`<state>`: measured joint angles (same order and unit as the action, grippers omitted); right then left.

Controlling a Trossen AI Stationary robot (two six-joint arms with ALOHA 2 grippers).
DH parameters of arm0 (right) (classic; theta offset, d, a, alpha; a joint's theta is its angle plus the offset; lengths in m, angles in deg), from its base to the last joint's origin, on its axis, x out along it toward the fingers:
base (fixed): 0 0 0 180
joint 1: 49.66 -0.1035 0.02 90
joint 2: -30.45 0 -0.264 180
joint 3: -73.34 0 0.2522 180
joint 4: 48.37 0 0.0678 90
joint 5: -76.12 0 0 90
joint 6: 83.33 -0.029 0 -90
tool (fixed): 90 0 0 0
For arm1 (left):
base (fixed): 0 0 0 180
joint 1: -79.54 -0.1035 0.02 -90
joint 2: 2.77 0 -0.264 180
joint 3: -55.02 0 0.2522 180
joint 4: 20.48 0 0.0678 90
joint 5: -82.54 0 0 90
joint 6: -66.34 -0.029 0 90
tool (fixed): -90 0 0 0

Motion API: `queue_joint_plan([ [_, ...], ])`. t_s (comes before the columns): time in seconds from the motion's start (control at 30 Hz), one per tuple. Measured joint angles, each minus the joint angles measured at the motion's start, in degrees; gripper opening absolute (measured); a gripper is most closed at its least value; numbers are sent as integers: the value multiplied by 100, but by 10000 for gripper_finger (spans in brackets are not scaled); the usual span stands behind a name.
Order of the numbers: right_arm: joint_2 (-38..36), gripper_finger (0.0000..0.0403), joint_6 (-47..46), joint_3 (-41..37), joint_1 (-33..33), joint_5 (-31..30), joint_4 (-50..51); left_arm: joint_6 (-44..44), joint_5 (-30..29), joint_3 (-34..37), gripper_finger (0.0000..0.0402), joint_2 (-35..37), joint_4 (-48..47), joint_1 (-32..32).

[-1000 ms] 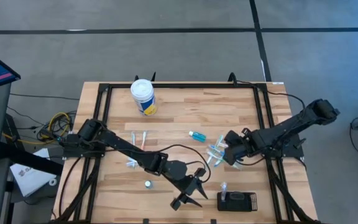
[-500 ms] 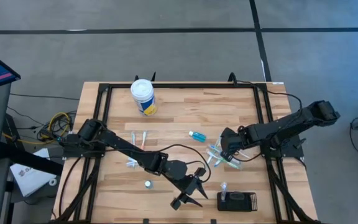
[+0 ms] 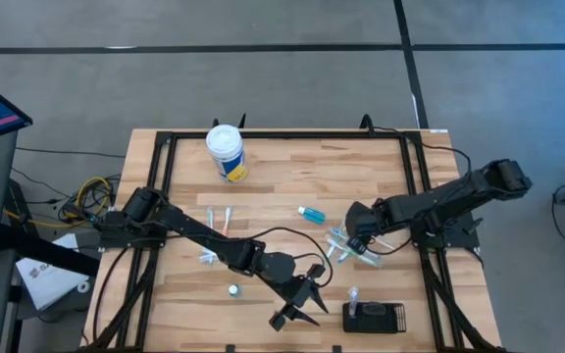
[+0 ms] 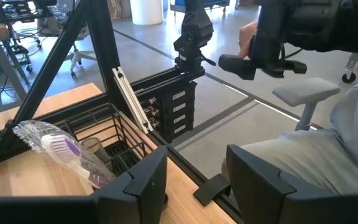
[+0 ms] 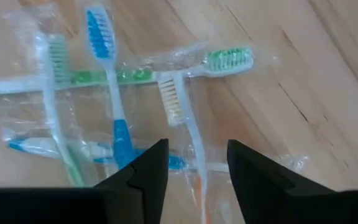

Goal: Pick & Place toothbrushing station
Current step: Put the right orange toothbrush into the wire organizer

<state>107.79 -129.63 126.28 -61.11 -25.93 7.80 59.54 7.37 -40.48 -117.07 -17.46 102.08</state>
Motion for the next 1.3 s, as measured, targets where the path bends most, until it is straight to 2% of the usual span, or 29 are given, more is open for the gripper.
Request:
queue_joint_plan([
  [0.23, 659, 138, 434, 4, 101, 24, -457, -26, -2, 0, 159, 0, 0, 0],
  [0.47, 824, 112, 581, 4, 199, 197, -493, -28, -2, 0, 159, 0, 0, -9],
  [0.57, 801, 80, 586, 4, 199, 238, -496, -28, -2, 0, 159, 0, 0, -13],
  [0.67, 776, 29, 601, 7, 199, 321, -506, -31, -2, -2, 159, 0, 0, -13],
  [0.73, 776, 12, 621, 7, 178, 321, -502, -33, -2, -2, 159, 0, 0, -13],
  [1.07, 746, 7, 596, 7, 102, 423, -517, -34, -4, -2, 159, 0, 0, -13],
  [1.3, -91, 5, 316, 7, -267, -241, -527, -35, -4, -2, 159, 0, 0, -21],
])
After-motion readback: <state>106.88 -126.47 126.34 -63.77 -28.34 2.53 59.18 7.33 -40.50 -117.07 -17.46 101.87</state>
